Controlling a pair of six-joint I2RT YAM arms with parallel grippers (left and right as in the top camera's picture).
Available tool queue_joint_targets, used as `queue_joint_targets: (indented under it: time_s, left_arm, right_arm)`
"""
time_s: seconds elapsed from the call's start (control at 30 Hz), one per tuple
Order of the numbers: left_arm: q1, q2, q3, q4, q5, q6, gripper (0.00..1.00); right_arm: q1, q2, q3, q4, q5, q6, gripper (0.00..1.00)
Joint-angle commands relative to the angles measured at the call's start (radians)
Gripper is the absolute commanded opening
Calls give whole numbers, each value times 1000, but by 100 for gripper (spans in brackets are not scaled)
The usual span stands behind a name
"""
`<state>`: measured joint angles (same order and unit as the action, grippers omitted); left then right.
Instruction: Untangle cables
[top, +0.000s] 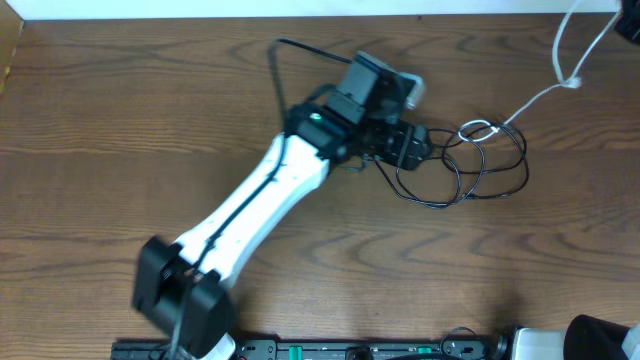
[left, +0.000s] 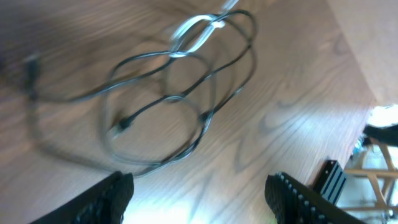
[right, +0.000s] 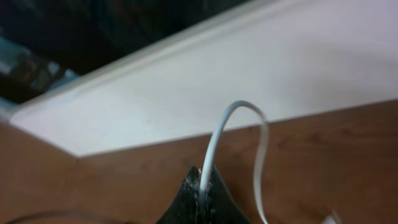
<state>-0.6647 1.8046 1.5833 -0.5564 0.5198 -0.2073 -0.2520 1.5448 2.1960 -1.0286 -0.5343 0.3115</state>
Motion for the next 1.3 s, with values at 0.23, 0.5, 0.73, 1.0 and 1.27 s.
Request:
queue_joint_targets:
  time_s: [0.23, 0.5, 0.73, 1.0, 1.27]
  left_arm:
    - [-38, 151, -11, 290, 105, 99, 74]
    - [-38, 257, -11, 460, 35, 67, 74]
    - [-38, 314, -11, 486, -61, 63, 74]
    - [-39, 369, -11, 588, -61, 9, 74]
    - [-53, 462, -11, 790, -160, -20, 60]
  right_arm:
    - [84, -8, 6, -90, -86, -111, 1]
    - [187, -10, 6, -95, -176, -130, 1]
    - [234, -24, 6, -104, -214, -129, 1]
    - [233, -82, 6, -103, -245, -126, 1]
    - [233, -125, 6, -130, -246, -130, 1]
